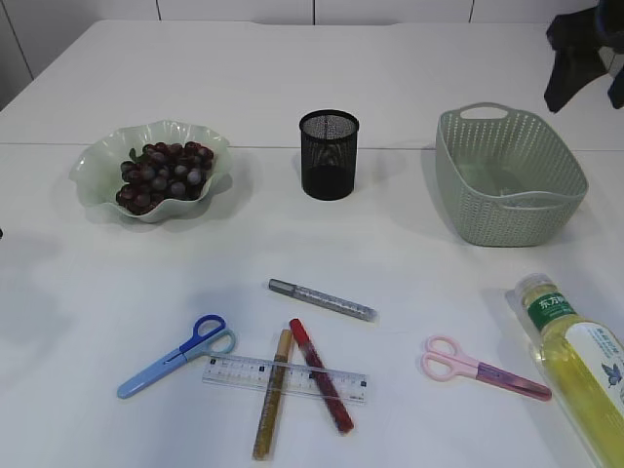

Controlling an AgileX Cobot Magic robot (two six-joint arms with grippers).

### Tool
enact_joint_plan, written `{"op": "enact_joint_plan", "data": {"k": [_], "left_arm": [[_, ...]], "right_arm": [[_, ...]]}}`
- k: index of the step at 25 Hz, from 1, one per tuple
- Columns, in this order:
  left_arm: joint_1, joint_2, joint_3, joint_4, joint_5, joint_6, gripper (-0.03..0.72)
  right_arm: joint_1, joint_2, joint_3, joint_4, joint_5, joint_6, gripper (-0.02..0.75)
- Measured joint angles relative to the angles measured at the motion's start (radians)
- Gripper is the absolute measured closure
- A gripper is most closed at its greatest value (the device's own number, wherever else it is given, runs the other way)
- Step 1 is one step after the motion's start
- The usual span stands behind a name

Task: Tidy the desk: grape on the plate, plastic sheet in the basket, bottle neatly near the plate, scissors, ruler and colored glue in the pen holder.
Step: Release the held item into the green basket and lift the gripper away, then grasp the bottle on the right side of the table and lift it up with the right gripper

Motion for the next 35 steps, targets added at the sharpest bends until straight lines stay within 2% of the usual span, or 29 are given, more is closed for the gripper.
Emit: {"op": "enact_joint_plan", "data": {"k": [17,28,35], "left_arm": [[0.0,0.0,0.0,0.0,-0.037,0.0,0.349],[0.0,0.0,0.0,0.0,-0.039,0.0,0.358],[0.0,0.0,0.0,0.0,-0.062,0.0,0.377]], "right_arm": [[0.0,-0.449,0.595,-0.01,0.002,0.011,0.165],[0.0,-0.5,0.807,-0.012,0.0,0.025,0.165],[0.0,-0.501,0.83,-0.001,-0.08,-0.051,0.165]]}}
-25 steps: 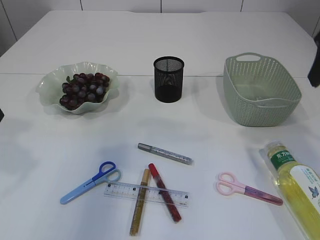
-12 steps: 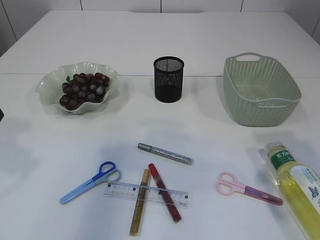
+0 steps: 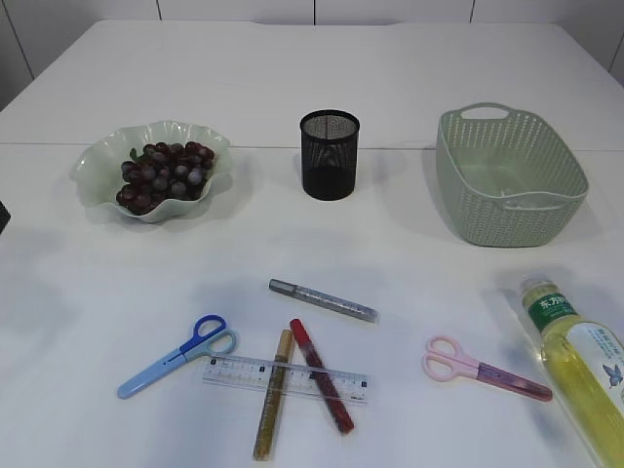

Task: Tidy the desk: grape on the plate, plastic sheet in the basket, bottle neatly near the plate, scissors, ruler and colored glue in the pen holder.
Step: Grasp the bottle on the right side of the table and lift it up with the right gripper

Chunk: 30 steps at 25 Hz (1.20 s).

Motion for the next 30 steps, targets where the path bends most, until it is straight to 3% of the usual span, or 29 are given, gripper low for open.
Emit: {"op": "enact_joint_plan", "data": {"k": [4,14,30], "left_arm": [[0.0,0.0,0.0,-0.001,-0.009,0.0,0.388],[0.0,0.0,0.0,-0.002,-0.011,0.0,0.39],[0.0,0.0,0.0,-0.007,-0.011,0.0,0.391]], "right_arm": [[0.0,0.007,0.0,0.02,-0.095,-0.013,0.161],[0.0,0.23,0.0,0.032,-0.171,-0.04,0.121],[0.0,0.363,0.0,0.046,-0.27,-0.074,0.12]]}}
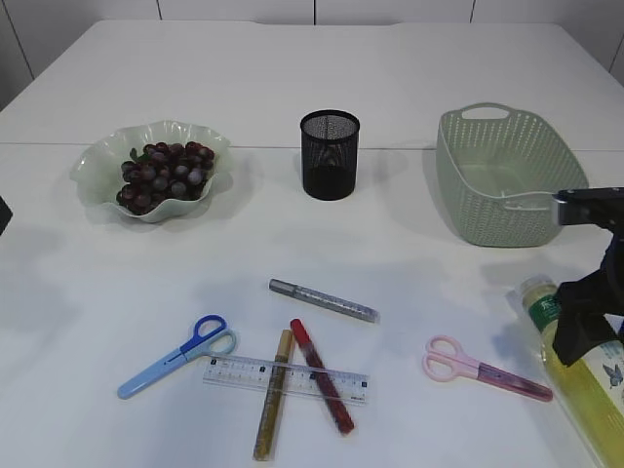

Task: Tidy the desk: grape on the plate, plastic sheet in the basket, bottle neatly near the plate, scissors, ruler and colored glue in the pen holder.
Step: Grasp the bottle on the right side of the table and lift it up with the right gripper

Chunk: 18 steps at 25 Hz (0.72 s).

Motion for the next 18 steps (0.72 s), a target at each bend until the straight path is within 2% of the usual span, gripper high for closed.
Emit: {"op": "enact_joint_plan", "data": {"k": [18], "left_arm": [[0.0,0.0,0.0,-0.007,-0.002,0.0,0.391]], "right_arm": [[0.0,0.126,-0.002,0.011,-0.099,-0.013,0.12]]}}
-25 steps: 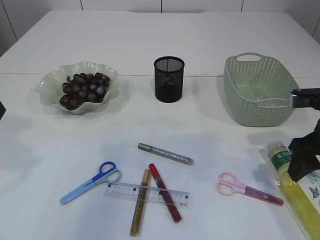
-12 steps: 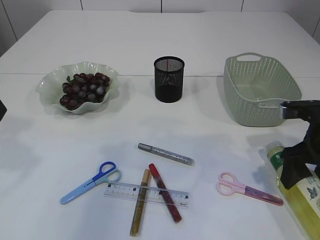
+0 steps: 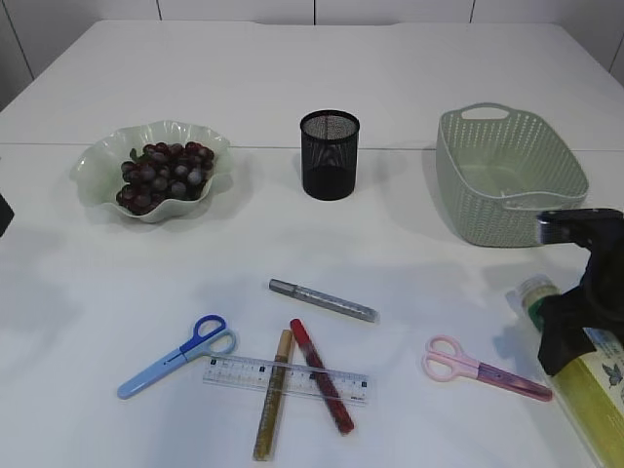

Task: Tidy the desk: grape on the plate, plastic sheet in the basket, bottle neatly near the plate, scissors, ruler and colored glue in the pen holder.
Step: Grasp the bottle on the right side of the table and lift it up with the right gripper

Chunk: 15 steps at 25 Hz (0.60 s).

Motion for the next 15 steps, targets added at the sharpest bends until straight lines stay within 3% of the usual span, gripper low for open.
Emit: {"op": "enact_joint_plan", "data": {"k": [6,15], "left_arm": [[0.0,0.0,0.0,0.0,0.0,0.0,0.391],[0.0,0.0,0.0,0.0,0.0,0.0,0.391]], "right_arm": [[0.0,0.025,0.0,0.001,-0.013,0.0,0.128],[0.0,0.025,-0.003,0.002,-0.013,0.0,0.238]]}}
